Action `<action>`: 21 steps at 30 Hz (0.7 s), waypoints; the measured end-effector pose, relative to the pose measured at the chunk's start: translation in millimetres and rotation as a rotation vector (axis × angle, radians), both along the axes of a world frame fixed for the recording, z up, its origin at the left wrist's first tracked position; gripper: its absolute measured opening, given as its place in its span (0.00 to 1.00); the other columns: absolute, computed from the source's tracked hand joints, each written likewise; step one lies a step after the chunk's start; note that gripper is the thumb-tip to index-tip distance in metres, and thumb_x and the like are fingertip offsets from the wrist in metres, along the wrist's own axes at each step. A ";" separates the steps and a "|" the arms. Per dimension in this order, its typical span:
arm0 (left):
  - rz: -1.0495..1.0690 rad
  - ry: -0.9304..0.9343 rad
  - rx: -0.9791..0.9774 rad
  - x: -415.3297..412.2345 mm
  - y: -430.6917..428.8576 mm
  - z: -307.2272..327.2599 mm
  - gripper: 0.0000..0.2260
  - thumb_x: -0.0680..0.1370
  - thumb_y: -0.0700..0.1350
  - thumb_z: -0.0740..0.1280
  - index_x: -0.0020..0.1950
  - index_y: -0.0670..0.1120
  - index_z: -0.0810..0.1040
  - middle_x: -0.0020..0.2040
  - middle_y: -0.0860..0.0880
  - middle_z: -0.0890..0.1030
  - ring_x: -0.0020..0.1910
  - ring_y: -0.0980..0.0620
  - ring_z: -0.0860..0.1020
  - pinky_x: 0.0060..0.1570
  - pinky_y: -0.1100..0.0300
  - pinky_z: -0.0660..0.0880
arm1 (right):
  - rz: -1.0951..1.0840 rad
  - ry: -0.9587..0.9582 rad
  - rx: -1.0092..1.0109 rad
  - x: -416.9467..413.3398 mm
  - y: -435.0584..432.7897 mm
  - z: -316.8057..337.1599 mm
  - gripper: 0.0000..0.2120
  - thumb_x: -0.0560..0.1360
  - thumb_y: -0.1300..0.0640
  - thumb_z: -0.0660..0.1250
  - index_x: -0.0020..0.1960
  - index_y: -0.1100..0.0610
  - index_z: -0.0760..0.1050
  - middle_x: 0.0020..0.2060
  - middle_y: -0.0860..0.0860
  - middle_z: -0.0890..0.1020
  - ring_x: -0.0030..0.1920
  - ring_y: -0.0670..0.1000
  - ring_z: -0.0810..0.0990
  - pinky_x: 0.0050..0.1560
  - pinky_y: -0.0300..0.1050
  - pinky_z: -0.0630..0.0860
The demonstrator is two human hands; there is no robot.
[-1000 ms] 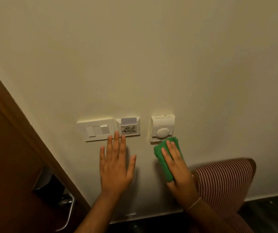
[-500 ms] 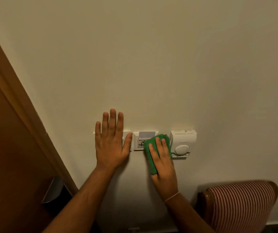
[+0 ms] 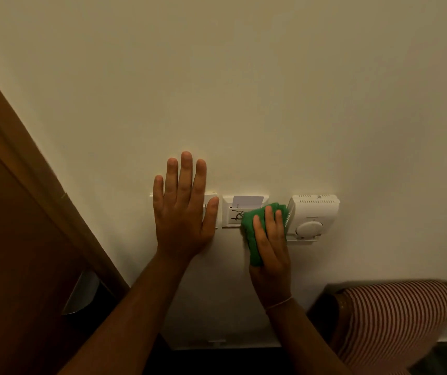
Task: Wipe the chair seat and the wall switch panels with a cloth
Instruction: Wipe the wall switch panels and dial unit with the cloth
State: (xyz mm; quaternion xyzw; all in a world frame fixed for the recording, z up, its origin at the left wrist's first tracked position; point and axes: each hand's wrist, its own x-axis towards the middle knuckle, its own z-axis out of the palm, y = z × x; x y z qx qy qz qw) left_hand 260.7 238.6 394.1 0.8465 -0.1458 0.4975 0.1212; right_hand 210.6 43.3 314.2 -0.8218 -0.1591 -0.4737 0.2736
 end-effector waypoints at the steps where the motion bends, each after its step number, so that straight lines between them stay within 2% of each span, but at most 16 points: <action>1: 0.003 0.005 0.002 0.1 0.1 -0.5 0.33 0.90 0.59 0.50 0.92 0.51 0.42 0.92 0.50 0.39 0.92 0.47 0.41 0.89 0.44 0.41 | 0.002 -0.011 0.016 1.9 1.8 3.9 0.46 0.74 0.75 0.75 0.84 0.54 0.58 0.86 0.51 0.56 0.86 0.59 0.56 0.85 0.57 0.56; 9: 0.005 0.011 -0.001 -0.1 0.5 -0.8 0.33 0.90 0.59 0.51 0.92 0.52 0.43 0.92 0.51 0.38 0.92 0.47 0.41 0.89 0.44 0.42 | -0.003 0.076 0.003 -9.4 -1.1 -15.1 0.42 0.74 0.76 0.75 0.81 0.59 0.61 0.84 0.53 0.58 0.86 0.57 0.54 0.86 0.56 0.54; 15: 0.012 0.011 -0.004 1.4 -0.4 -3.3 0.34 0.90 0.59 0.51 0.92 0.52 0.42 0.92 0.51 0.38 0.91 0.48 0.40 0.88 0.44 0.41 | 0.026 -0.026 0.102 2.1 5.3 11.1 0.38 0.78 0.73 0.70 0.83 0.55 0.60 0.85 0.53 0.59 0.85 0.61 0.56 0.85 0.59 0.54; 21: 0.015 0.011 0.000 2.2 0.5 -4.3 0.34 0.89 0.58 0.52 0.92 0.51 0.43 0.92 0.50 0.39 0.92 0.47 0.41 0.88 0.43 0.42 | 0.026 0.072 0.084 -13.7 3.1 -12.4 0.29 0.80 0.70 0.66 0.80 0.63 0.63 0.81 0.59 0.63 0.86 0.58 0.54 0.85 0.57 0.54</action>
